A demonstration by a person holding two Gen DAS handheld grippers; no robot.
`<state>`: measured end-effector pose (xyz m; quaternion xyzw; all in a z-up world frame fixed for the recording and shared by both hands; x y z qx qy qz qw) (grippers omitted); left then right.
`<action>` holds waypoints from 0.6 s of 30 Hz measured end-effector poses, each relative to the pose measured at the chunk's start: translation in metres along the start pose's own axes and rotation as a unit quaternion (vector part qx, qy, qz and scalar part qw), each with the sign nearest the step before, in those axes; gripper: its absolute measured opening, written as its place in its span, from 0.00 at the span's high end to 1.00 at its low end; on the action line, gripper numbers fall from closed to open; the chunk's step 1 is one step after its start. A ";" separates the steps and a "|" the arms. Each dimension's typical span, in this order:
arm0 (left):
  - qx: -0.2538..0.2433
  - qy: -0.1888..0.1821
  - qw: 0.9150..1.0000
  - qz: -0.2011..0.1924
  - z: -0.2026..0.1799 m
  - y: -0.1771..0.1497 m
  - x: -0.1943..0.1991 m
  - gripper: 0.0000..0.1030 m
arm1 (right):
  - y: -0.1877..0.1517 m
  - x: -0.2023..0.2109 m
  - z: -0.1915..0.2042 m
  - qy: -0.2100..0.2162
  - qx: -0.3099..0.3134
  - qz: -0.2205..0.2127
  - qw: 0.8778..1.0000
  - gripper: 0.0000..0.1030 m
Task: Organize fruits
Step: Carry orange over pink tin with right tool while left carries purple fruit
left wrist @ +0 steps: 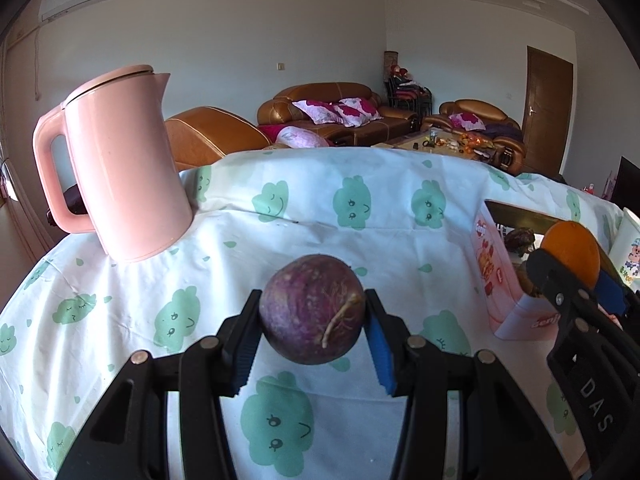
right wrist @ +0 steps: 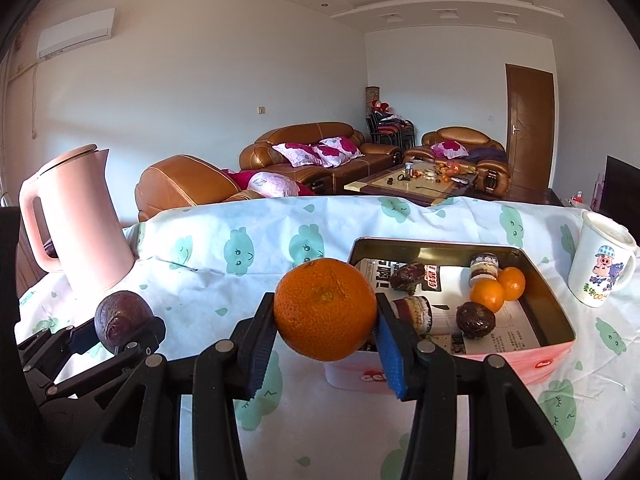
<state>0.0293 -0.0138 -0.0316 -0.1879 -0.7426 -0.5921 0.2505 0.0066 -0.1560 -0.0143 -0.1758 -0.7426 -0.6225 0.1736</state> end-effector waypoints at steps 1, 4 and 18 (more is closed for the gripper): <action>-0.002 -0.001 1.000 0.000 -0.003 -0.001 0.002 0.51 | -0.002 0.000 -0.003 0.003 -0.003 0.003 1.000 0.52; -0.006 -0.007 1.000 0.005 -0.010 -0.006 0.004 0.51 | -0.008 0.004 -0.011 0.009 -0.010 0.010 1.000 0.52; -0.029 -0.040 0.999 0.014 -0.052 -0.024 0.017 0.51 | -0.029 0.026 -0.050 0.010 -0.006 0.015 1.000 0.52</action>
Point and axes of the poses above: each gripper's, at about its wrist camera, not at the fingertips, and x roughly against the way its jaws point, z to its left, y to its top, the point moved 3 cm from there along -x, roughly the way its jaws point, and after that the axes turned 15 degrees about x, right-handed, at the moved point
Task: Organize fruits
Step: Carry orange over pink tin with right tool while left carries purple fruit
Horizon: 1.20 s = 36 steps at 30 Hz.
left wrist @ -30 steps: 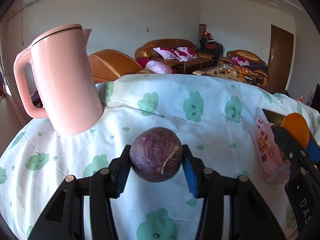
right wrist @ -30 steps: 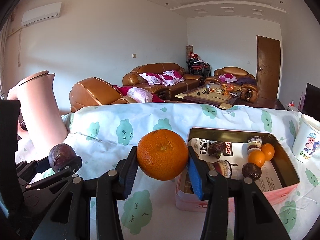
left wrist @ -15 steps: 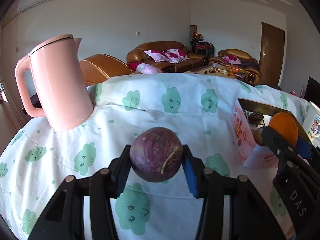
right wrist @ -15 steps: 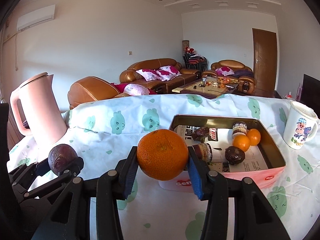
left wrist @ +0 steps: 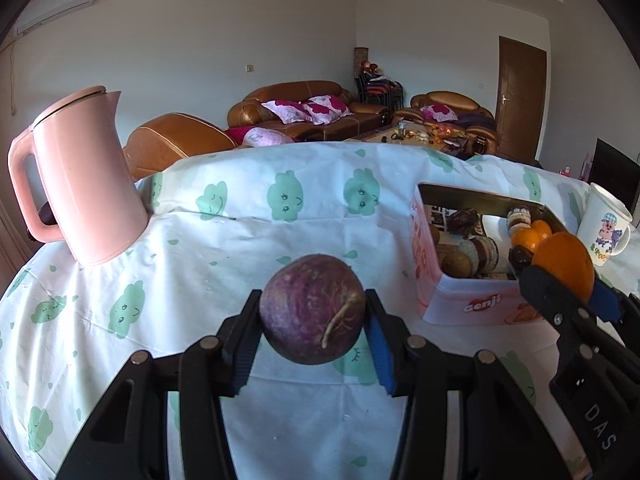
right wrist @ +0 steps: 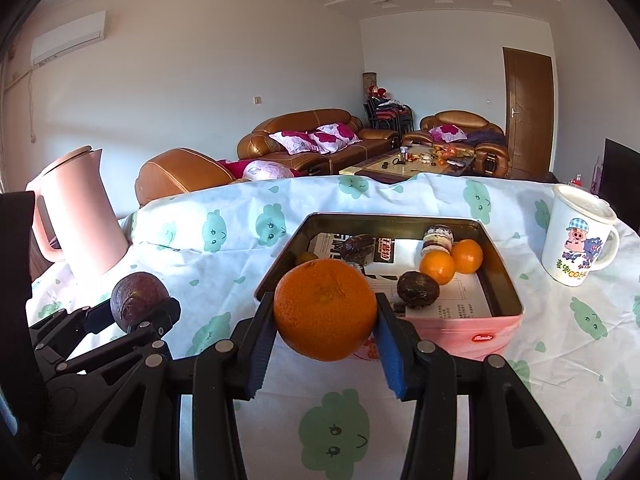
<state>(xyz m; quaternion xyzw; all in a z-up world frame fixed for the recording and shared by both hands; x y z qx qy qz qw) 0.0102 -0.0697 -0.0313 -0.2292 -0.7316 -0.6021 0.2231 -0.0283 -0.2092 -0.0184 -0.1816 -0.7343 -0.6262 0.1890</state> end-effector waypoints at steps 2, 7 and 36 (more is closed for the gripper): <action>-0.002 -0.005 1.000 0.003 -0.006 -0.002 0.001 0.51 | -0.002 0.004 -0.005 -0.004 0.005 -0.002 1.000 0.52; -0.013 -0.018 1.000 0.003 -0.023 -0.008 0.006 0.51 | -0.007 0.012 -0.021 -0.012 0.007 -0.006 1.000 0.52; -0.027 -0.096 0.995 0.009 -0.138 0.019 -0.038 0.51 | 0.010 -0.047 -0.131 -0.069 -0.048 0.034 0.996 0.52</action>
Point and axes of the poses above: each gripper's, at about its wrist camera, not at the fingertips, and x roughly against the way its jaws point, z to its left, y to its top, the point moved 3 cm from there along -x, roughly the way its jaws point, and after that the axes turned 15 degrees about x, right-handed, at the moved point
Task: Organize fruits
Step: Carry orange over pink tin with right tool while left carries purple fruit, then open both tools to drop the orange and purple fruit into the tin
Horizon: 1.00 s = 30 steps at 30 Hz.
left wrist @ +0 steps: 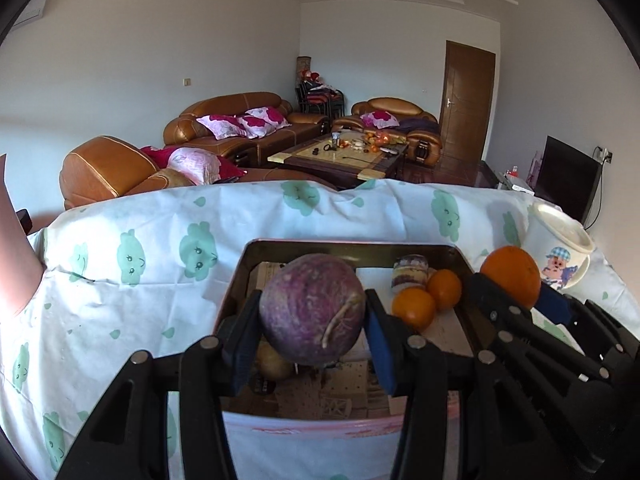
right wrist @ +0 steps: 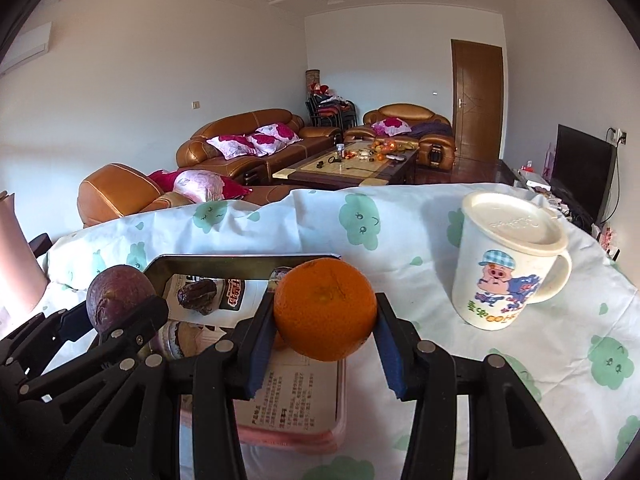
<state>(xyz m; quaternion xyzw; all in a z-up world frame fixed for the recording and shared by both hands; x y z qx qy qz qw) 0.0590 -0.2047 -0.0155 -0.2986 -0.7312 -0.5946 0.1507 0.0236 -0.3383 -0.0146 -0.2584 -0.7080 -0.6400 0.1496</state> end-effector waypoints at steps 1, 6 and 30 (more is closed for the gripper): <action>0.002 0.004 1.000 0.002 0.002 0.000 -0.004 0.51 | 0.003 -0.004 0.001 0.008 0.000 0.001 1.000 0.52; 0.001 0.023 1.000 0.015 0.008 -0.001 -0.022 0.51 | 0.011 -0.020 0.007 0.065 -0.008 -0.003 0.998 0.51; -0.008 0.035 0.996 -0.082 0.015 -0.008 0.033 0.00 | -0.002 0.046 0.001 -0.006 -0.018 -0.124 0.992 0.20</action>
Point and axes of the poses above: each gripper's, at about its wrist camera, not at the fingertips, and x roughly against the way its jaws point, z to its left, y to its top, the point moved 3 cm from there along -x, roughly the way its jaws point, and after that the axes turned 15 degrees about x, right-handed, at the moved point
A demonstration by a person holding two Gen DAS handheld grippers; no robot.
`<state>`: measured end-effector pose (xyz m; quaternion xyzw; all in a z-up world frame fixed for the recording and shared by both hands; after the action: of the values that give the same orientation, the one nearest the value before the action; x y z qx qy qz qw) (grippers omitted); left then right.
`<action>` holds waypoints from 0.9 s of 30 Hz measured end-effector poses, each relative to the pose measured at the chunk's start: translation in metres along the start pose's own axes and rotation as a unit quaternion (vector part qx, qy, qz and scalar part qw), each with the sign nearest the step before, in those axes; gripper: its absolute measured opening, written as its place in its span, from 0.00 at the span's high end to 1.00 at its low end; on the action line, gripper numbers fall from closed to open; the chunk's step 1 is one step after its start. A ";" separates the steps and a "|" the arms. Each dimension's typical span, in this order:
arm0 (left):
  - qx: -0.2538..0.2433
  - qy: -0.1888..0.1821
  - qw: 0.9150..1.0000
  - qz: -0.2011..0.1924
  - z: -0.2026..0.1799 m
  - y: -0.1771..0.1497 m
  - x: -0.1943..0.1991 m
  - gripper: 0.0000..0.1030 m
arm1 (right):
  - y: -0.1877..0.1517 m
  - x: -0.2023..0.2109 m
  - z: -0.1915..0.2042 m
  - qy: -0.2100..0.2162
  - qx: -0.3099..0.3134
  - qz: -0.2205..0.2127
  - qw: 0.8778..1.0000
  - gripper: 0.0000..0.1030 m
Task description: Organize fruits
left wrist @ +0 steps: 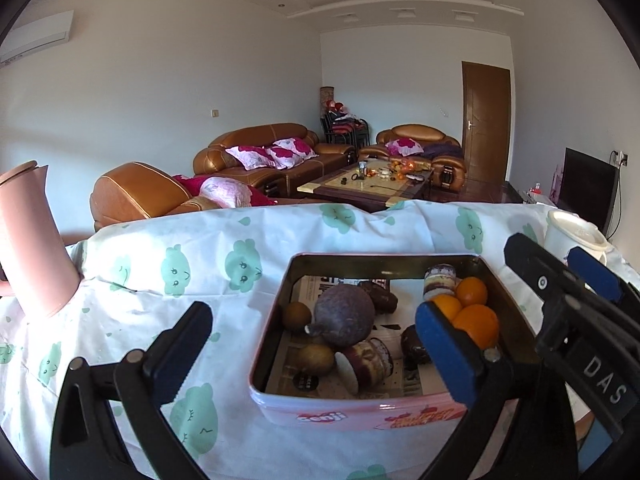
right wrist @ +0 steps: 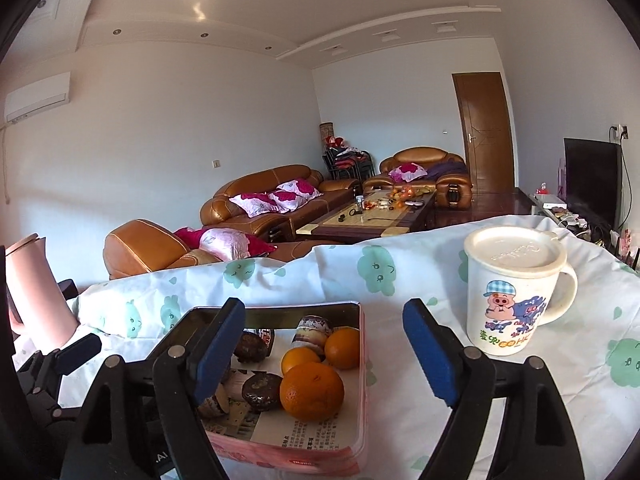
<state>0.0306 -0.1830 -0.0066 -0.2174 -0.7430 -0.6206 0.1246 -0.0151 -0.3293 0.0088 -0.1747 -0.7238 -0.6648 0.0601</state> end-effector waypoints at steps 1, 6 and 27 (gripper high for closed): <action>0.000 -0.001 1.000 -0.004 0.001 -0.001 0.003 0.00 | 0.000 0.005 0.001 -0.007 0.004 -0.006 1.000 0.20; 0.001 -0.005 0.999 -0.031 0.007 -0.004 0.022 0.00 | 0.000 0.029 0.009 -0.029 0.027 -0.031 0.999 0.20; -0.002 -0.009 0.999 -0.049 0.013 -0.014 0.051 0.00 | -0.002 0.069 0.014 -0.062 0.029 -0.076 0.995 0.13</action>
<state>-0.0194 -0.1640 0.0018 -0.1866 -0.7526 -0.6255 0.0870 -0.0775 -0.3036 0.0274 -0.1584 -0.7562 -0.6341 -0.0304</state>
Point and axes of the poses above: each gripper's, at about its wrist camera, not at the fingertips, and x roughly against the way its jaws point, z to its left, y to its top, the point moved 3 cm from there along -x, roughly the way its jaws point, and after that the axes turned 15 degrees about x, right-handed, at the moved point
